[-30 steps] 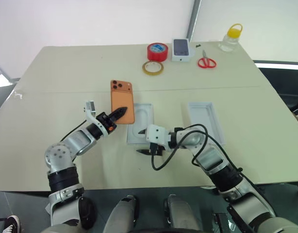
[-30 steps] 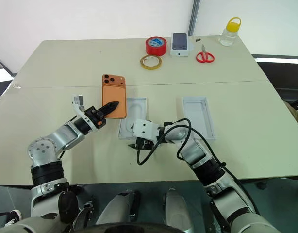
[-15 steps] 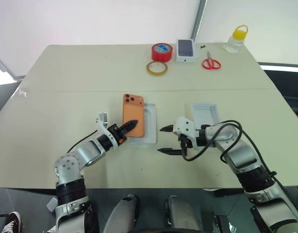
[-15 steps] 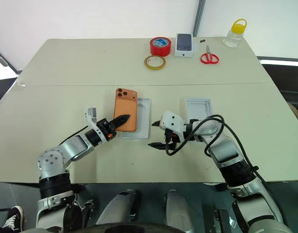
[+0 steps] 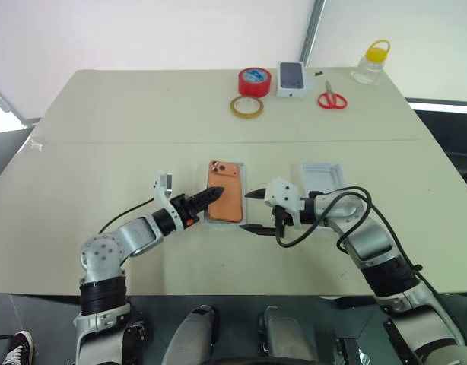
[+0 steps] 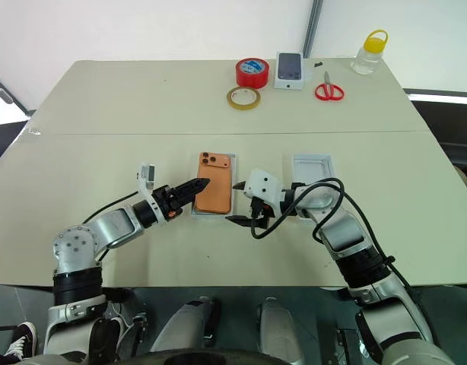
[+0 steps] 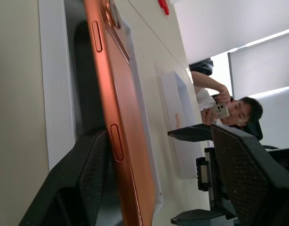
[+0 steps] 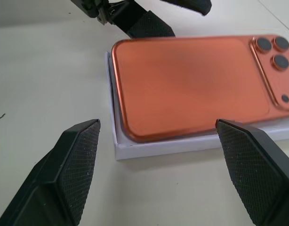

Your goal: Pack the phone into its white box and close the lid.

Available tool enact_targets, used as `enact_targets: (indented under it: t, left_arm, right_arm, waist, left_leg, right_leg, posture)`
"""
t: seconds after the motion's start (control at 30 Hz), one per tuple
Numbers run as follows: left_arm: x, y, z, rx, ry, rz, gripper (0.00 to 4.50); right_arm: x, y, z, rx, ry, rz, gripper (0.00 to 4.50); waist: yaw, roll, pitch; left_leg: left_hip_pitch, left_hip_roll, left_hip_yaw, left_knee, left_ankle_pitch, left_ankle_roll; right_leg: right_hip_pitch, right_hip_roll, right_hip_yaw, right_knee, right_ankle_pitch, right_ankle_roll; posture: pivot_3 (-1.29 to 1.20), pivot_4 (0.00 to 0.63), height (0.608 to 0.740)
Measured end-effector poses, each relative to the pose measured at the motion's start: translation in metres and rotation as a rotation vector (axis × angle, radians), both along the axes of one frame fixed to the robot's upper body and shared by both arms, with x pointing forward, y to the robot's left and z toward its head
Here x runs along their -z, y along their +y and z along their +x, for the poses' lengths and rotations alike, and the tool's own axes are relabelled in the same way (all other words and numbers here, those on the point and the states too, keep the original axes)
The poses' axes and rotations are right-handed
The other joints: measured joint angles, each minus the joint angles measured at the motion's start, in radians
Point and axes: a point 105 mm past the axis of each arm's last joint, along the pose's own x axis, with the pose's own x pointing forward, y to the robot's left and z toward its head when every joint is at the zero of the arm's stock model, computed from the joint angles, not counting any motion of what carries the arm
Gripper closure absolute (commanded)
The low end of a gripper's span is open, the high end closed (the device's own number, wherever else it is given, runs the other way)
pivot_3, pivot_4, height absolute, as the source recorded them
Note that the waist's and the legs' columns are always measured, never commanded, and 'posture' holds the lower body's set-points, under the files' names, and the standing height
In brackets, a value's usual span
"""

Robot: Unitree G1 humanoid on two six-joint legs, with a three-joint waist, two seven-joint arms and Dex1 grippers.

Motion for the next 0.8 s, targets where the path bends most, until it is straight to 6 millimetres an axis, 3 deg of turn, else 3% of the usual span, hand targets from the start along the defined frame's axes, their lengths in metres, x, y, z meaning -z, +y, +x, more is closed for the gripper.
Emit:
enact_targets:
  t: [0.2,0.63,0.73,0.8]
  left_arm:
    - [-0.005,0.005,0.001,0.018,-0.032,0.067,0.89]
    - [-0.024,0.013,0.001,0.032,-0.157,0.213,0.89]
    - [-0.024,0.029,0.010,-0.038,-0.191,0.313,1.78]
    - [-0.023,0.042,0.019,-0.093,-0.226,0.427,2.76]
  right_arm:
    - [0.001,-0.011,0.009,0.041,0.003,-0.012,0.37]
    - [-0.026,-0.026,0.027,0.104,0.016,0.079,0.37]
    - [-0.020,-0.031,0.037,0.165,-0.008,0.049,1.31]
    - [-0.015,-0.036,0.045,0.208,-0.063,-0.001,2.27]
  waist:
    - [-0.001,0.000,0.000]
    - [-0.002,0.000,0.000]
    - [-0.003,0.000,0.000]
    - [0.000,0.000,0.000]
  left_leg:
    - [0.000,0.000,0.000,0.000,0.000,0.000]
    - [0.000,0.000,0.000,-0.001,0.000,0.000]
    - [0.000,0.000,0.000,-0.001,0.000,0.000]
    - [0.000,0.000,0.000,-0.002,0.000,0.000]
  right_leg:
    - [0.000,0.000,0.000,0.000,0.000,0.000]
    - [0.000,0.000,0.000,-0.001,0.000,0.000]
    - [0.000,0.000,0.000,-0.001,0.000,0.000]
    - [0.000,0.000,0.000,-0.001,0.000,0.000]
  posture:
    - [0.00,0.150,0.740]
    - [0.00,0.150,0.740]
    - [0.00,0.150,0.740]
    - [0.00,0.150,0.740]
